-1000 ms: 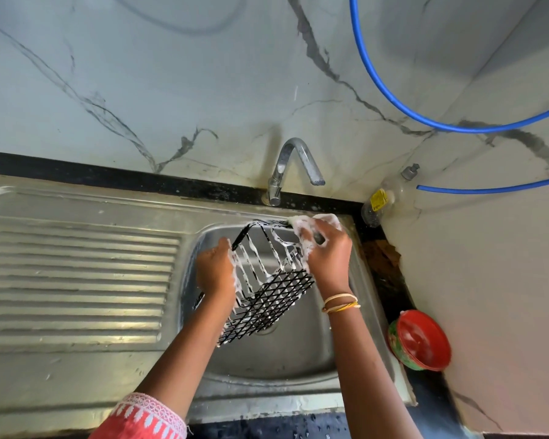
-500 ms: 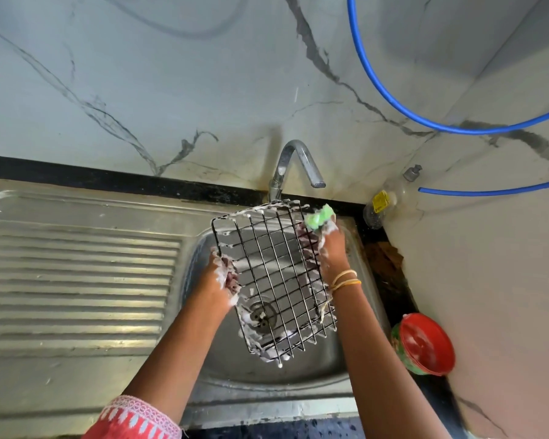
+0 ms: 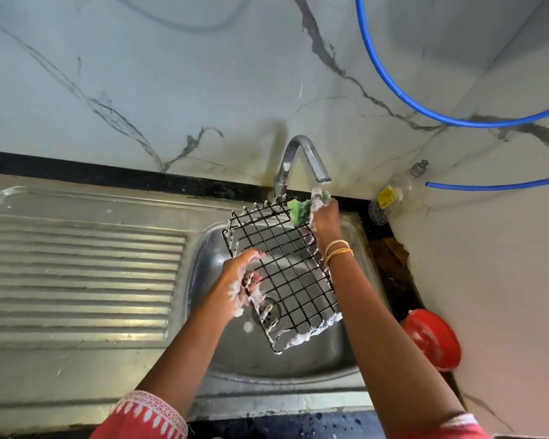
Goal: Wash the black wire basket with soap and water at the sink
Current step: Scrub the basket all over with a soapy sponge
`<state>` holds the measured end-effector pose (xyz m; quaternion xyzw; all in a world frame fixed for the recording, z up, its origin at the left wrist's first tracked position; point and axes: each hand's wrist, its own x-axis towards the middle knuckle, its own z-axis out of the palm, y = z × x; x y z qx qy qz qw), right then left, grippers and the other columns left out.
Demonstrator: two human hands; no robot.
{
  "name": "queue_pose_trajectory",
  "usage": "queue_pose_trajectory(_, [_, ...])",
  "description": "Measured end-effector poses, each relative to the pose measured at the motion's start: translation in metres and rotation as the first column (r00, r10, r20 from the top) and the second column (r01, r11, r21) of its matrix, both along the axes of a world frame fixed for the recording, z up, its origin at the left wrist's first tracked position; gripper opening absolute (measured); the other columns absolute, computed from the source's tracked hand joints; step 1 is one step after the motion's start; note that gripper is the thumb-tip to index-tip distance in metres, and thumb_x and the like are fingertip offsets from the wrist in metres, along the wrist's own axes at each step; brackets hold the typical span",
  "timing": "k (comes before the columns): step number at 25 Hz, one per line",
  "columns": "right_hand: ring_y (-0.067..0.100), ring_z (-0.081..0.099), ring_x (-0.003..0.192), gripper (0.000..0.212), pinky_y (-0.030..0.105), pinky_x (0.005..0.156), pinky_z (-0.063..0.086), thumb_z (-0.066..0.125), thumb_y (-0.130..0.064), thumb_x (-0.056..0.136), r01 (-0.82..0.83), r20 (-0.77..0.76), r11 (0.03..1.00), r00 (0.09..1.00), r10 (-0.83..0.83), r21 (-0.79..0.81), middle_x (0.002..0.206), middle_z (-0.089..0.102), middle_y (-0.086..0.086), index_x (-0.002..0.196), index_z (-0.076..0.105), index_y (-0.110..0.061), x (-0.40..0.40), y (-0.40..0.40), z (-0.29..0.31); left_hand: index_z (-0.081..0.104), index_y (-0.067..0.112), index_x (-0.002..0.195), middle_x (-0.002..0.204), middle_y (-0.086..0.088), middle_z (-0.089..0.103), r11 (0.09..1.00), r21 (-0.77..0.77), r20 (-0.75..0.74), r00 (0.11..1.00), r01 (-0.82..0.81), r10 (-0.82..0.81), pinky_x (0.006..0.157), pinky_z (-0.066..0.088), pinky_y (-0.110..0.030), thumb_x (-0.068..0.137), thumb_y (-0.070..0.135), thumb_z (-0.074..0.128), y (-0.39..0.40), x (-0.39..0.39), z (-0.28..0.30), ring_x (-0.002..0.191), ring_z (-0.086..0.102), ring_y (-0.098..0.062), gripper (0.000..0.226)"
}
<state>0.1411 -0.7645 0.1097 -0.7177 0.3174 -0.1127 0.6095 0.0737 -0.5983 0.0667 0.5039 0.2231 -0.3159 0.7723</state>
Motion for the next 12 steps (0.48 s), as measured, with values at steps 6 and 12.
queue_pose_trajectory(6, [0.017, 0.046, 0.062, 0.01, 0.031, 0.054, 0.041, 0.041, -0.016, 0.098, 0.087, 0.036, 0.991, 0.996, -0.084, -0.105, 0.078, 0.046, 0.002, 0.101, 0.032, -0.012, -0.007, -0.014, -0.006, 0.028, 0.016, 0.134, 0.121, -0.014, 0.054, 0.979, 0.042, 0.071, 0.977, 0.2, -0.203, 0.06, 0.051, -0.03, 0.068, 0.026, 0.082, 0.001, 0.0, -0.007, 0.09, 0.06, -0.021, 0.086])
queue_pose_trajectory(12, [0.012, 0.046, 0.061, 0.011, 0.025, 0.049, 0.038, 0.04, -0.018, 0.098, 0.13, 0.035, 0.981, 0.991, -0.127, -0.145, 0.088, 0.051, 0.007, 0.104, 0.035, -0.012, -0.008, -0.011, -0.003, 0.009, 0.012, 0.148, 0.125, -0.016, 0.054, 0.906, 0.248, 0.046, 0.93, 0.342, -0.364, 0.063, 0.052, -0.035, 0.075, 0.027, 0.078, -0.011, 0.006, -0.007, 0.086, 0.055, -0.016, 0.102])
